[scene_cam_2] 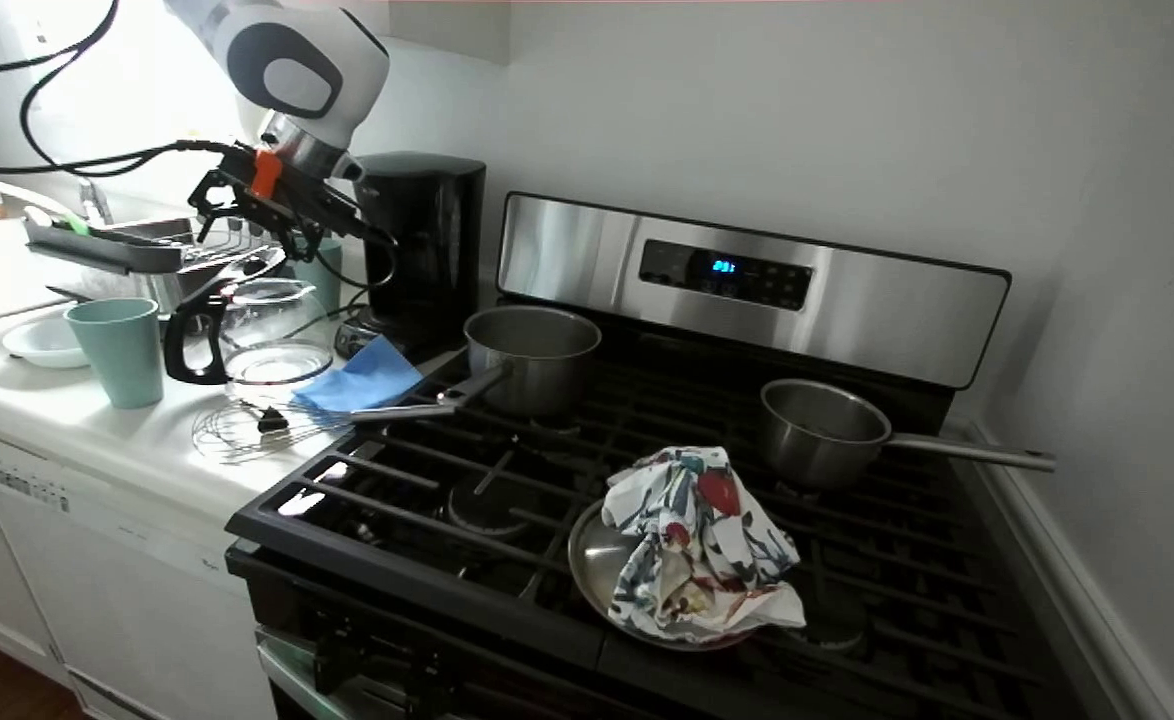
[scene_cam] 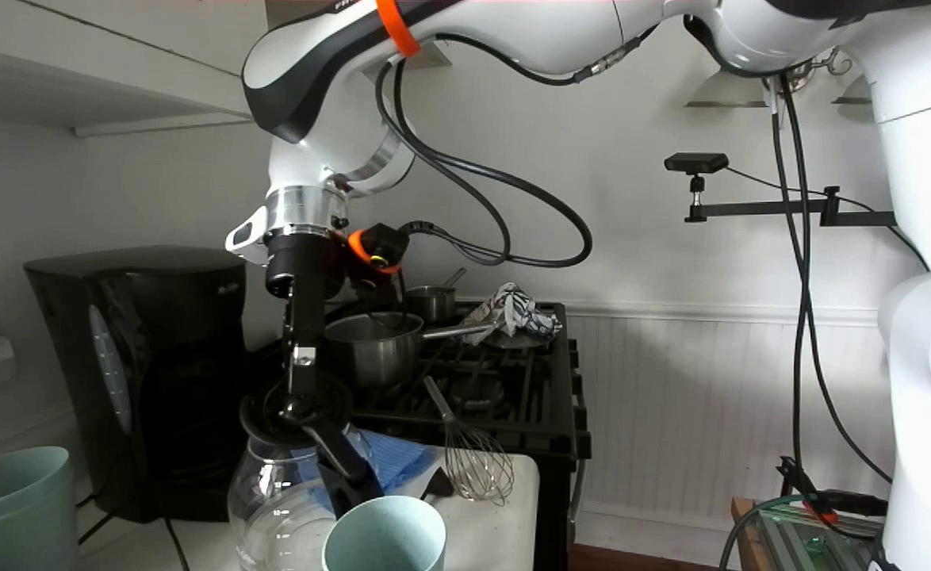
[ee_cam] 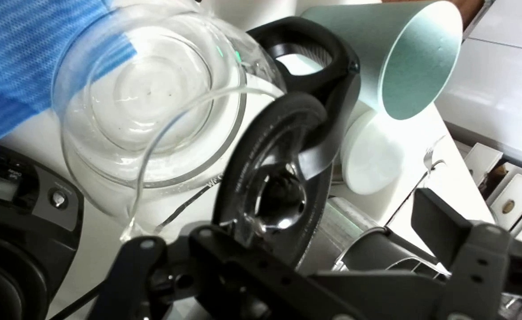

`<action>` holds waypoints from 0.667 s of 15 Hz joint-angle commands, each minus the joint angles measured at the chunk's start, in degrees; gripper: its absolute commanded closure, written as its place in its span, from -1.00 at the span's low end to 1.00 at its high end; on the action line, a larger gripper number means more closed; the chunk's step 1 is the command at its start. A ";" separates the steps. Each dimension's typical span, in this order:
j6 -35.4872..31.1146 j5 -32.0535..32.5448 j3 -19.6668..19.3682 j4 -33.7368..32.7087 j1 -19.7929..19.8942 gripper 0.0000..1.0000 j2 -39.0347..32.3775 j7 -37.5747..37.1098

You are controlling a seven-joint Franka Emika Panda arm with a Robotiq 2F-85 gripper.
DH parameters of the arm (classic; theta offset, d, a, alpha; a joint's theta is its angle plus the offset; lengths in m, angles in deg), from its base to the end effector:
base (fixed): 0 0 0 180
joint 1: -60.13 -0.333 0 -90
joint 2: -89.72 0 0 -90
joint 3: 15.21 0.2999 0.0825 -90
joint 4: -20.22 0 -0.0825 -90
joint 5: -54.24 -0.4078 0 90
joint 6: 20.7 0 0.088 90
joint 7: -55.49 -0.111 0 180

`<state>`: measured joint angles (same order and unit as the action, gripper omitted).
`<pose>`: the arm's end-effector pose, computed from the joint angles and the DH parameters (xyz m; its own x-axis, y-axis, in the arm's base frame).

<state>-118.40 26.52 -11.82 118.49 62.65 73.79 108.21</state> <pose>0.6242 0.0529 0.3867 0.7200 0.6733 0.1682 0.6500 -0.5693 -0.5033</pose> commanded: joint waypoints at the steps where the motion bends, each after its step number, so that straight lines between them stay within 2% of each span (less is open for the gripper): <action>1: -0.25 -2.70 0.42 3.09 0.46 -1.00 4.02 -2.48; 10: 5.23 -1.80 -0.22 6.84 -0.32 -1.00 10.71 -2.23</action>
<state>-114.94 25.40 -11.83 122.44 62.64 81.45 106.10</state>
